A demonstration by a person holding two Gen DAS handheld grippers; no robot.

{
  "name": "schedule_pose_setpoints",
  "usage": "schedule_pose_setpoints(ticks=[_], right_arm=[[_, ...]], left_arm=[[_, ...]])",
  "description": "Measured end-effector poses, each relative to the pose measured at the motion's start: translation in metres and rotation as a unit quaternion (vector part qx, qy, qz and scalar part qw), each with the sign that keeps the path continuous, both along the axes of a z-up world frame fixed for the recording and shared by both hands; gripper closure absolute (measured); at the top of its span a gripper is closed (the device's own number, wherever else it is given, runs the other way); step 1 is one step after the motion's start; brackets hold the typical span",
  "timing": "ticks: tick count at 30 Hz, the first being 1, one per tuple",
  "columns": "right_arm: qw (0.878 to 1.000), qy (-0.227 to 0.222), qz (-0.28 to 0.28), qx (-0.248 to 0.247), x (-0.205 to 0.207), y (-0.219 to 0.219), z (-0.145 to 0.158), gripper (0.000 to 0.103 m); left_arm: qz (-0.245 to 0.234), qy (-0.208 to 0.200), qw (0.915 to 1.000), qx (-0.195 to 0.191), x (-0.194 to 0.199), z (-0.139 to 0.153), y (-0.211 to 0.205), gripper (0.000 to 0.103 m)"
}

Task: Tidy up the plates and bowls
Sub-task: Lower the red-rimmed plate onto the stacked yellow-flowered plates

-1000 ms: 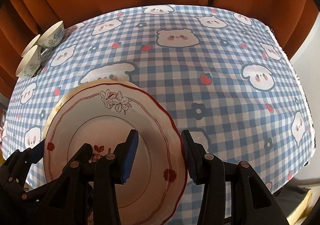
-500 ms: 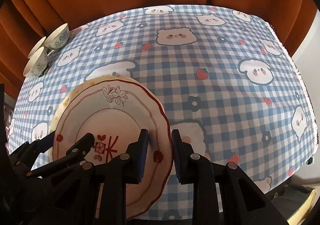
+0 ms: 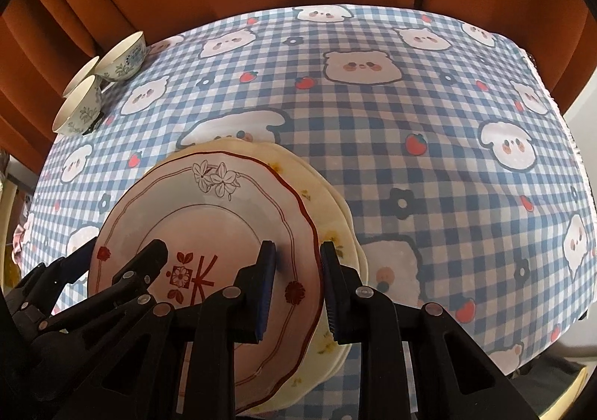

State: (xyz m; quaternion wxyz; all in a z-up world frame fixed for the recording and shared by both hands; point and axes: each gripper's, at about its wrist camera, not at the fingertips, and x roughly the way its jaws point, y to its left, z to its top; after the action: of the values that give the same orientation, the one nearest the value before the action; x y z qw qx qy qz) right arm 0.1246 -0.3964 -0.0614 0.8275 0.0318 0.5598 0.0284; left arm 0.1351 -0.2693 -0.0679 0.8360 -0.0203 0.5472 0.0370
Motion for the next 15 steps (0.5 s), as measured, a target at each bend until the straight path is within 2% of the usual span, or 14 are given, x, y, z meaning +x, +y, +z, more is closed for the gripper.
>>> schedule_pose_setpoints(ticks=[7,15], right_arm=[[1.000,-0.007,0.004,-0.014,0.0052,0.0041,-0.0038,0.075],[0.999,-0.013,0.009,-0.031,0.0041,0.0075,-0.0055,0.072]], left_arm=[[-0.001,-0.004,0.9998,0.021,0.0002,-0.0026,-0.0062,0.031],[-0.002,-0.008,0.9997,0.025,-0.0020,-0.0027,-0.0080,0.030]])
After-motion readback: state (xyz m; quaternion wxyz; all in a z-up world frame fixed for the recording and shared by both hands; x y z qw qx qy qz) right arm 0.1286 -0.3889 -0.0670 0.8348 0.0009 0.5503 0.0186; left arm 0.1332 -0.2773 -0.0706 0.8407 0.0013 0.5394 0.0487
